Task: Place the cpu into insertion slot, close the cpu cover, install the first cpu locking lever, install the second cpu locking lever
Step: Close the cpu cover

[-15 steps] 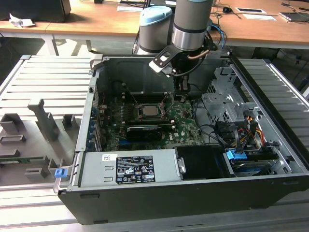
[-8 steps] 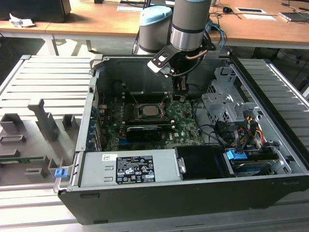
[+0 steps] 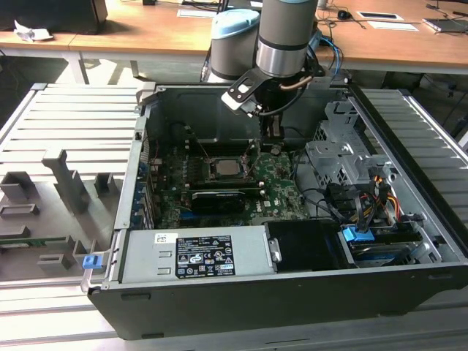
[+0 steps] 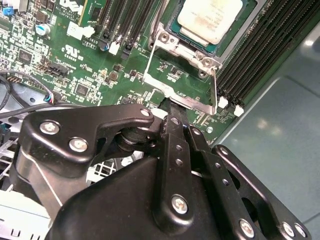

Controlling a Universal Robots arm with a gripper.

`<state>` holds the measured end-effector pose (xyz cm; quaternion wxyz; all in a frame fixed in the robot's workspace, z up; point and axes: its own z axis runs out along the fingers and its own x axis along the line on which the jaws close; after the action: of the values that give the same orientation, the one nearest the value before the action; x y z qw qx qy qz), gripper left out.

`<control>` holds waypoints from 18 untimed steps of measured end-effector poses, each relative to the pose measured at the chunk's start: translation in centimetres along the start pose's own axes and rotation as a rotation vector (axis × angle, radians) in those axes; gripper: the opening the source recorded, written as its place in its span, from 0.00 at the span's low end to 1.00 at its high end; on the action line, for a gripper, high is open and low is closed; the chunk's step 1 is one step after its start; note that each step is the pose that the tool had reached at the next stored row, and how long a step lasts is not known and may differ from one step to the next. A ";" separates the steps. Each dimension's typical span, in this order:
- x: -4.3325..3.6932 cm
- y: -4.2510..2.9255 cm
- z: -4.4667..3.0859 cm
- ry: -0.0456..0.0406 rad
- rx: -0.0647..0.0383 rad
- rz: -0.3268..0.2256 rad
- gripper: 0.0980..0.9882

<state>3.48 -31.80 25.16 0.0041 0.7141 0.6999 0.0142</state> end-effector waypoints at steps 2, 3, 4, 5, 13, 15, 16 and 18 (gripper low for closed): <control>0.00 -0.03 0.01 0.0001 0.000 0.000 0.01; 0.00 -0.05 0.01 0.0001 0.000 0.000 0.01; 0.00 -0.09 0.01 0.0001 0.000 0.000 0.01; 0.00 -0.11 0.01 0.0001 0.000 0.000 0.01; 0.00 -0.19 0.05 0.0000 0.000 0.000 0.01; 0.00 -0.20 0.06 0.0000 0.000 0.000 0.01; 0.00 -0.23 0.06 0.0000 0.000 0.000 0.01; -0.01 -0.28 0.07 0.0001 0.000 0.000 0.01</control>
<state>3.20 -31.79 25.09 0.0039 0.7141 0.6999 0.0141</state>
